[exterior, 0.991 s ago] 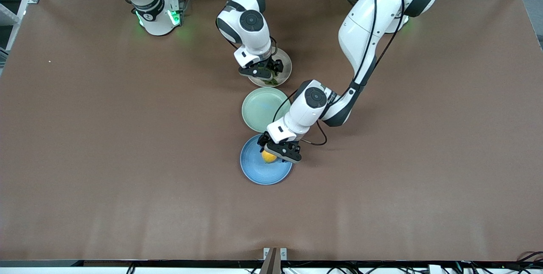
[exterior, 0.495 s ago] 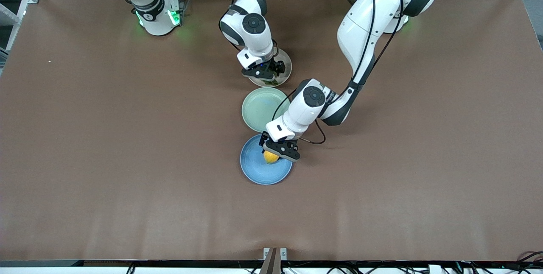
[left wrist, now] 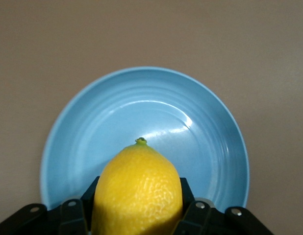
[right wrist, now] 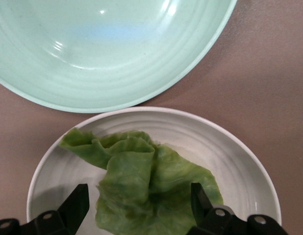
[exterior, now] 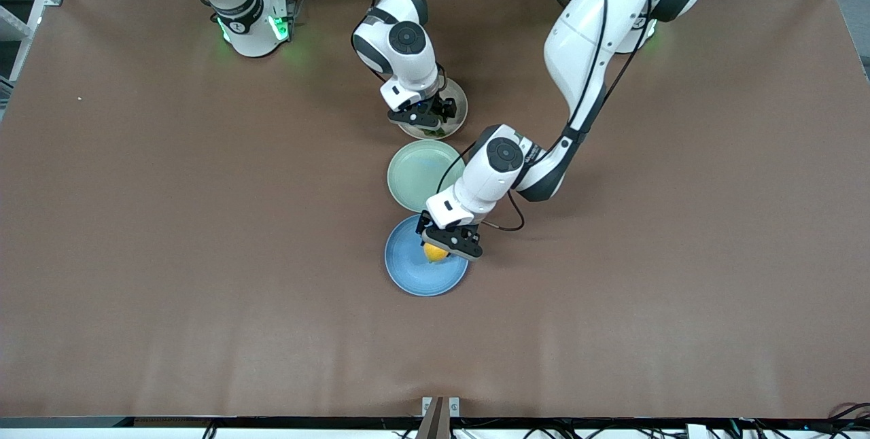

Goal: Pick lemon and lettuce from blue and beige plates
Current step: 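Close the left gripper on the lemon while the right gripper grasps the lettuce, then carry the lemon off with the left gripper while the right gripper lifts lettuce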

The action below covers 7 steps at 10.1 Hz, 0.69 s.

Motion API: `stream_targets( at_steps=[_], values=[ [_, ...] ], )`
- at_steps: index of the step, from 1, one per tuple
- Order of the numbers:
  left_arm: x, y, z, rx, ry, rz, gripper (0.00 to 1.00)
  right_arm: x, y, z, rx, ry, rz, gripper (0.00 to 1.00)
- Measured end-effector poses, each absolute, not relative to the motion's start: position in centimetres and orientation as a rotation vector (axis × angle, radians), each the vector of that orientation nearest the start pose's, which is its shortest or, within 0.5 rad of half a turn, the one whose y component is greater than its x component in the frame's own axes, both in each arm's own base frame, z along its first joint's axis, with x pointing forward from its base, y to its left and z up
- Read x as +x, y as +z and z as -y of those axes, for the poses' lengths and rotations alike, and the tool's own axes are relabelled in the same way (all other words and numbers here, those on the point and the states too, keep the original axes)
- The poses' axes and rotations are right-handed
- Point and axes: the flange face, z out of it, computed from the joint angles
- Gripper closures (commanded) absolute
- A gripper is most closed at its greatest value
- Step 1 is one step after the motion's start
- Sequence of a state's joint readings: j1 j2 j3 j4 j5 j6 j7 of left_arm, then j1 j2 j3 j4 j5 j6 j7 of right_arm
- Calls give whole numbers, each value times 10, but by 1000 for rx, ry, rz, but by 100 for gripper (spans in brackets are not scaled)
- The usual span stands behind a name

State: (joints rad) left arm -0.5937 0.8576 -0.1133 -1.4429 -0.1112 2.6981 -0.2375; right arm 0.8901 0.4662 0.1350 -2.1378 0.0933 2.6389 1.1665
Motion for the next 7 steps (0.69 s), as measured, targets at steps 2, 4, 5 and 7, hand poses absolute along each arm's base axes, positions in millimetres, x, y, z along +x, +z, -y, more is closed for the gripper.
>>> stream_targets(
  at_steps=[2,4,5,7],
  values=[
    [613,299,437,-3341,-378,-487,97,300,189,-491,-3036,119,-362,50],
    [643,340,354,-3311,-198,-317,97,302,191,-492,-3036,120,-363,74],
    [662,334,307,-3290,-155,-223,96,302,193,-494,-3040,125,-362,76],
    [690,296,210,-3210,-87,-97,95,305,197,-496,-3042,127,-364,90]
  ],
)
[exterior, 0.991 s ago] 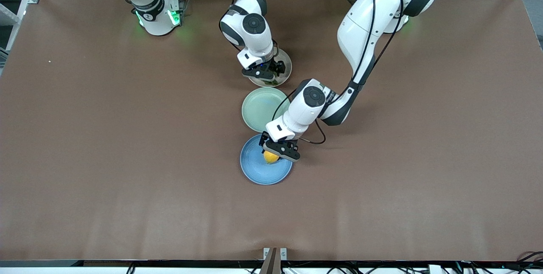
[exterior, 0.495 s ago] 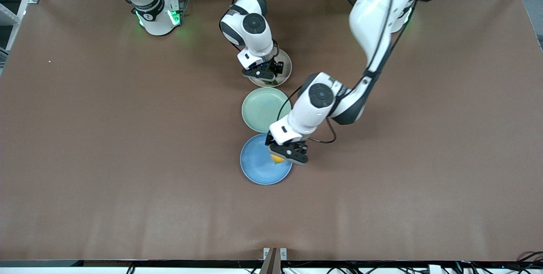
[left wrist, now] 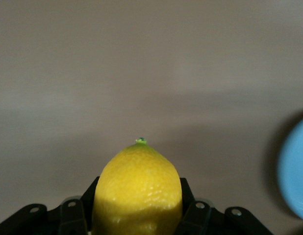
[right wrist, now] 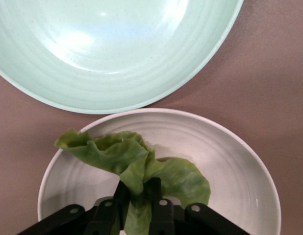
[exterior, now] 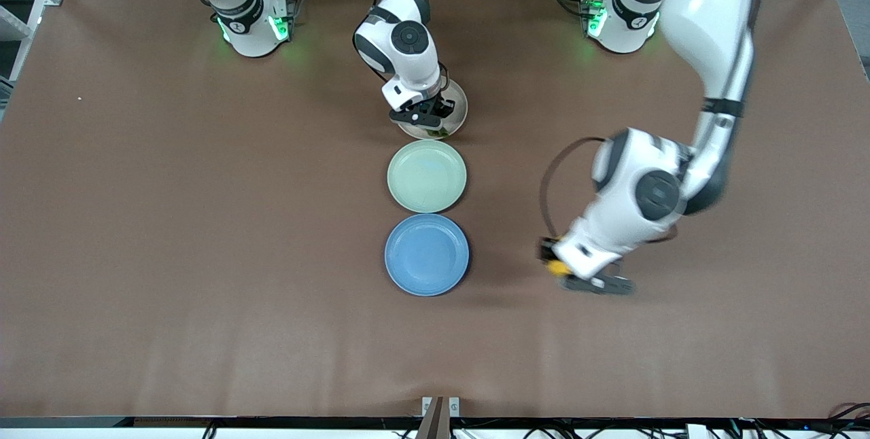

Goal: Pick lemon and lettuce from blue and beige plates
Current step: 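Carry the lemon off with the left gripper while the right gripper lifts lettuce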

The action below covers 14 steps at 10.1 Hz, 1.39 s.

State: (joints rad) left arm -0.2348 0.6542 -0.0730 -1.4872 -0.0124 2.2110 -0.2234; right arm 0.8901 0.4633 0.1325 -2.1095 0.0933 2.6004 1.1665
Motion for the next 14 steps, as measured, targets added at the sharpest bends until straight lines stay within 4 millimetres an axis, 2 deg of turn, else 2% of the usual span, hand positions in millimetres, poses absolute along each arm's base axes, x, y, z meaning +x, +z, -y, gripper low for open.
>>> stream_targets(
  at_steps=[1,3,4,5,6,7,9,11,12,14],
  values=[
    [693,271,185,-3142,-56,-116,95,306,199,-497,-3039,124,-363,99],
    [694,230,167,-3056,-8,-143,95,308,207,-498,-3072,156,-364,100],
    [694,214,162,-3045,10,-147,93,313,218,-499,-3110,195,-371,100],
    [693,203,157,-3041,26,-140,77,324,236,-499,-3128,217,-389,100],
    [694,197,149,-3040,39,-125,51,337,255,-498,-3118,211,-408,100],
    [695,192,143,-3039,49,-114,1,351,274,-492,-3101,196,-419,100],
    [695,187,139,-3037,57,-121,0,381,306,-469,-3076,193,-431,100],
    [697,191,139,-3038,44,-130,0,417,336,-431,-3034,215,-398,100],
    [699,194,138,-3039,35,-130,0,443,350,-398,-3031,226,-370,100],
    [702,199,138,-3041,19,-129,0,499,383,-317,-3021,257,-335,100]
  ],
)
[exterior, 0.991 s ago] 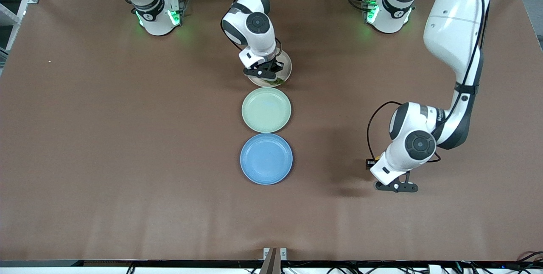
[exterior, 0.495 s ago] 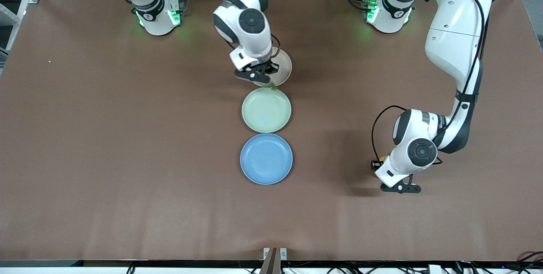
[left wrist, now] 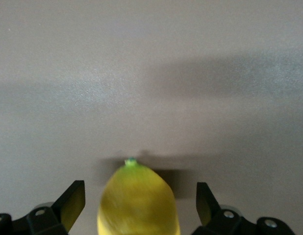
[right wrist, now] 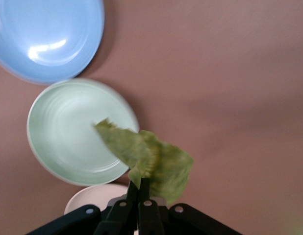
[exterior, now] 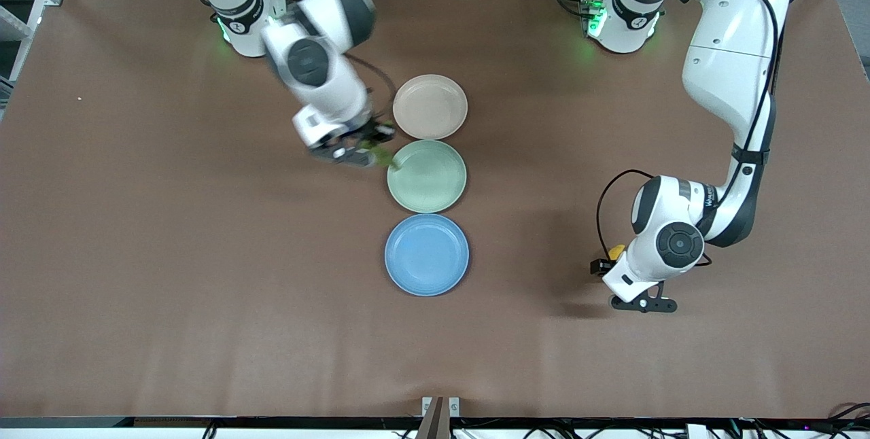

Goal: Pick lemon and lettuce from blue and beige plates
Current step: 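Carry the lemon off with the left gripper while the right gripper lifts lettuce, then open both grippers to release the lemon and lettuce on the table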

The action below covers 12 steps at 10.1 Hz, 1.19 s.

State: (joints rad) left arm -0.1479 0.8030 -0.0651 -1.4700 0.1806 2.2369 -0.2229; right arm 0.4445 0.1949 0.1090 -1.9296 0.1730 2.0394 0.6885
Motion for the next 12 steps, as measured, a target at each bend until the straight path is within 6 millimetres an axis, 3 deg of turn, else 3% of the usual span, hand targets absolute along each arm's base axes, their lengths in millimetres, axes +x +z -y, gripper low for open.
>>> stream_targets(
  at_steps=[1,3,5,6,7,8,10,11,12],
  values=[
    [705,206,139,-3043,0,-128,0,526,397,-272,-3008,252,-330,100],
    [711,236,139,-3047,-59,-123,0,562,399,-183,-2992,238,-247,100],
    [711,294,137,-3037,-74,-108,0,584,389,-77,-2985,243,-209,100],
    [706,330,138,-3039,-67,-96,0,586,380,-37,-2998,250,-225,100],
    [699,370,139,-3055,-71,-74,0,588,367,-9,-3005,256,-253,100],
    [689,411,139,-3077,-80,-52,0,588,347,2,-3006,256,-271,100],
    [665,484,137,-3087,-100,-37,0,584,298,4,-3017,277,-251,100],
    [651,513,136,-3090,-101,-30,0,584,283,14,-3016,291,-211,100],
    [640,535,134,-3101,-98,-20,0,584,275,29,-3010,294,-182,72]
  ],
)
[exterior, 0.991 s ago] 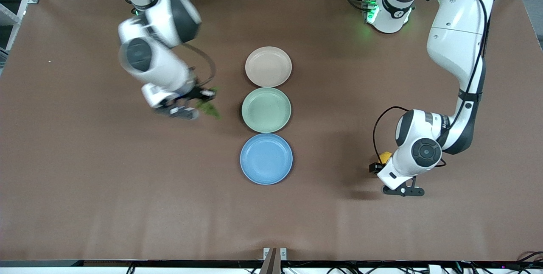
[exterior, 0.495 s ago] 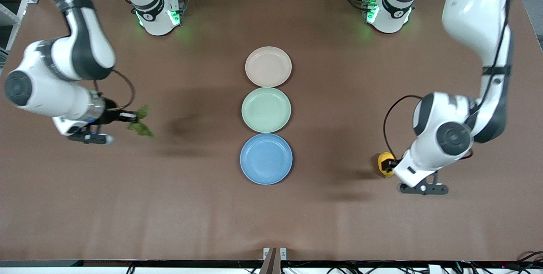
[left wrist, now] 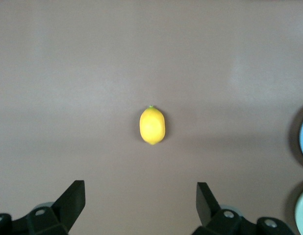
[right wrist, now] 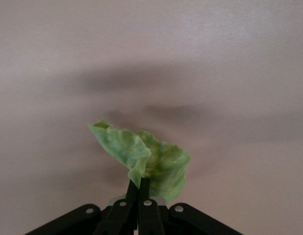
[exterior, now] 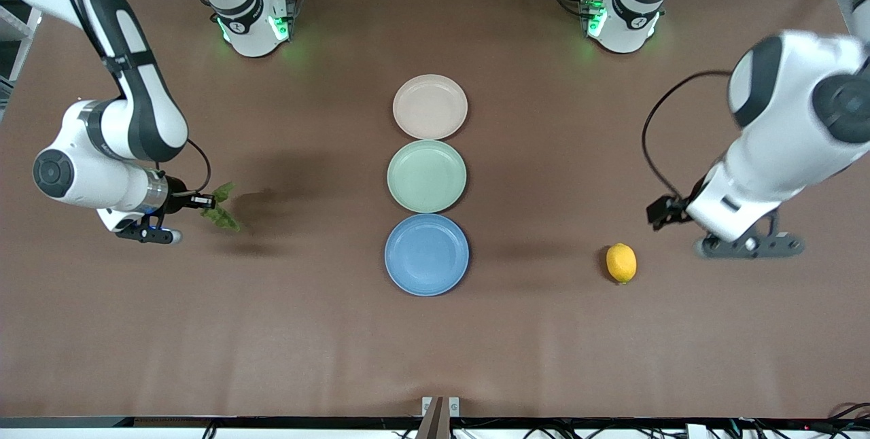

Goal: Pick lemon and lettuce from blue and beige plates
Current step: 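Open both grippers to release the lemon and lettuce on the table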

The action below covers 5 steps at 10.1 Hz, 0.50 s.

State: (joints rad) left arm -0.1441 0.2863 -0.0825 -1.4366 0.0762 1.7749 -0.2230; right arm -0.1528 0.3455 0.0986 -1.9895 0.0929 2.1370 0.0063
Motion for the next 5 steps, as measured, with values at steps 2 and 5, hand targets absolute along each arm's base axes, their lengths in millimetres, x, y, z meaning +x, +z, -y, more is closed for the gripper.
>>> stream_targets(
  at_steps=[2,5],
  values=[
    [625,563,123,-3125,-99,16,0,582,267,49,-3001,306,-180,13],
    [610,585,115,-3124,-86,33,0,581,258,47,-2995,327,-175,0]
  ],
)
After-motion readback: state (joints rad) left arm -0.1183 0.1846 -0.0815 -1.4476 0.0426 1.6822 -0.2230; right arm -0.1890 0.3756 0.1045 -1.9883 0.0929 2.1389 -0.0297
